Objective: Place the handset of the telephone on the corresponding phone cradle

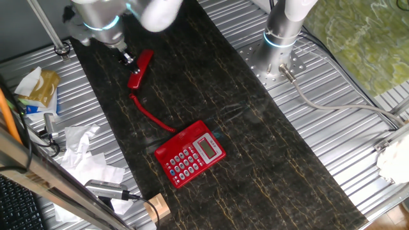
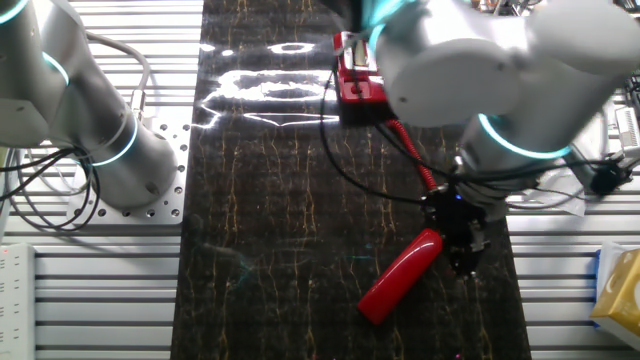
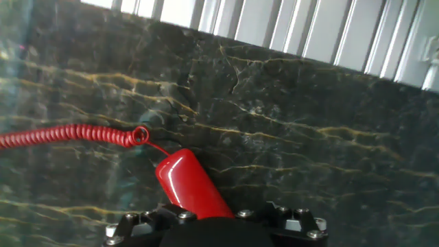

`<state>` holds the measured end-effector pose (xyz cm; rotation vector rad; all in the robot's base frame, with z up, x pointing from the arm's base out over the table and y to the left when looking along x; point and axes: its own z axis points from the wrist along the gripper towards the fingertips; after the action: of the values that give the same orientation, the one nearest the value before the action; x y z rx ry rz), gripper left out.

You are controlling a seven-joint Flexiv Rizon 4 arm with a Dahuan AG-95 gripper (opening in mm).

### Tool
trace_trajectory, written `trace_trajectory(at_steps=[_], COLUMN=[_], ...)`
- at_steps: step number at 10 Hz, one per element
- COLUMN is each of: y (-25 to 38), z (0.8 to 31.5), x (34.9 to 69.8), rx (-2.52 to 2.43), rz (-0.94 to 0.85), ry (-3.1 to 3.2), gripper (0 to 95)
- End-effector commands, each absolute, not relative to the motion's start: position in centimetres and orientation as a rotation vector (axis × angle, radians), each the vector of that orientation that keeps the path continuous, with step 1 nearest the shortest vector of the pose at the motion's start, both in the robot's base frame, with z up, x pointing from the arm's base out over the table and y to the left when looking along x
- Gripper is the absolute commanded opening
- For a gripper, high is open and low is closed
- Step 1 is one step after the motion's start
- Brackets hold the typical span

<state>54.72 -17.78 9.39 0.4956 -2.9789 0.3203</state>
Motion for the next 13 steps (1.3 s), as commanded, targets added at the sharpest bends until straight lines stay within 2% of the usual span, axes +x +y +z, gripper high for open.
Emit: trace_trajectory(at_steps=[1,13], y=[-17.9,-18.1], z=[9.2,6.7], x=[54.4,52.7], rx=[0.524,0.547], rz=[0.348,0.352], ry=[-2.983,-3.029], gripper=[76.0,76.0])
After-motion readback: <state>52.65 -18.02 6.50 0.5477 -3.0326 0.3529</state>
